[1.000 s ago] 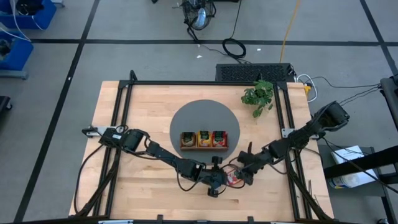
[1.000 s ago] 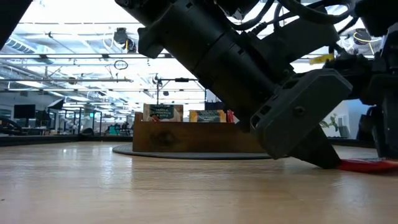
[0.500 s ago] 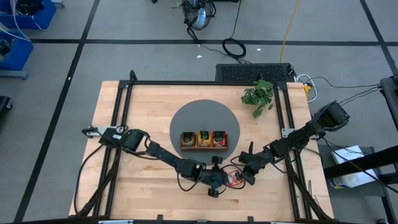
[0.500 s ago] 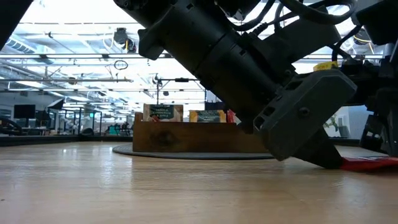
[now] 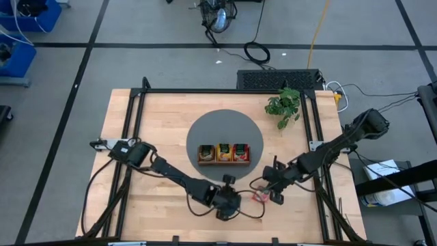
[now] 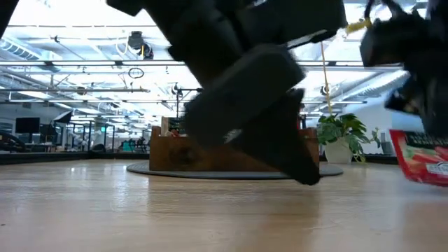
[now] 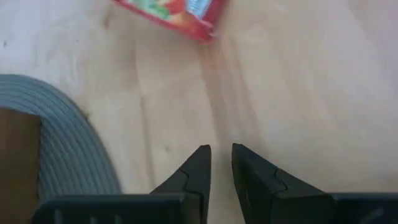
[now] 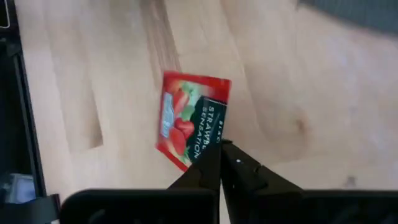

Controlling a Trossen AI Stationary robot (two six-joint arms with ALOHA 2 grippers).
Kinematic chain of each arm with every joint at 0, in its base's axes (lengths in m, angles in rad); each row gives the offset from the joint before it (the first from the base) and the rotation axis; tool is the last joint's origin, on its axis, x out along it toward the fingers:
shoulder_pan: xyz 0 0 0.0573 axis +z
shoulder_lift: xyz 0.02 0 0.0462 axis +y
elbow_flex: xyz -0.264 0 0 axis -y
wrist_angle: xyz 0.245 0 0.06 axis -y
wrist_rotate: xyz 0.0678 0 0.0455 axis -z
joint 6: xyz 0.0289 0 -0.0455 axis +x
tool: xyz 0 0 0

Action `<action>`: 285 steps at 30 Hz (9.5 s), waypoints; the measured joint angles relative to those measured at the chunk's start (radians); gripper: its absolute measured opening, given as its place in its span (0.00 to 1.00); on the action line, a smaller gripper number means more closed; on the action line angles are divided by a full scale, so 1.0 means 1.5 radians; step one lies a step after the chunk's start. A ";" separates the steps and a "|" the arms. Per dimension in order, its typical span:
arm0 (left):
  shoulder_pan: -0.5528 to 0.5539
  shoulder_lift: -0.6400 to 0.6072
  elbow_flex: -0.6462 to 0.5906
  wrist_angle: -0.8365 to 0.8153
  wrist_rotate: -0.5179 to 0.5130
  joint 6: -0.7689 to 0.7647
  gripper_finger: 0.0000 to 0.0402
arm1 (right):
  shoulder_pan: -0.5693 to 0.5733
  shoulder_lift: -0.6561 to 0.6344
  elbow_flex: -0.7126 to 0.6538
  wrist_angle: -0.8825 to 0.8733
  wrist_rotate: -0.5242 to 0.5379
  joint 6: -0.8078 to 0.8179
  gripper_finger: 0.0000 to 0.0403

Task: Pick & Place Tea
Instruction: Put the red tea bag into the right section of the wooden organizer

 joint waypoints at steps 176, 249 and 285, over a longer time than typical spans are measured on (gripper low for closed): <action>-0.104 0.000 0.061 -0.133 -0.006 -0.157 0.18 | -0.261 -0.042 -0.080 0.304 0.119 -0.539 0.00; -0.104 -0.001 0.055 -0.138 -0.006 -0.200 0.18 | -0.280 0.132 -0.044 0.461 0.161 -0.569 0.26; -0.112 -0.001 0.055 -0.185 -0.018 -0.239 0.18 | -0.260 0.087 -0.043 0.483 0.227 -0.657 0.20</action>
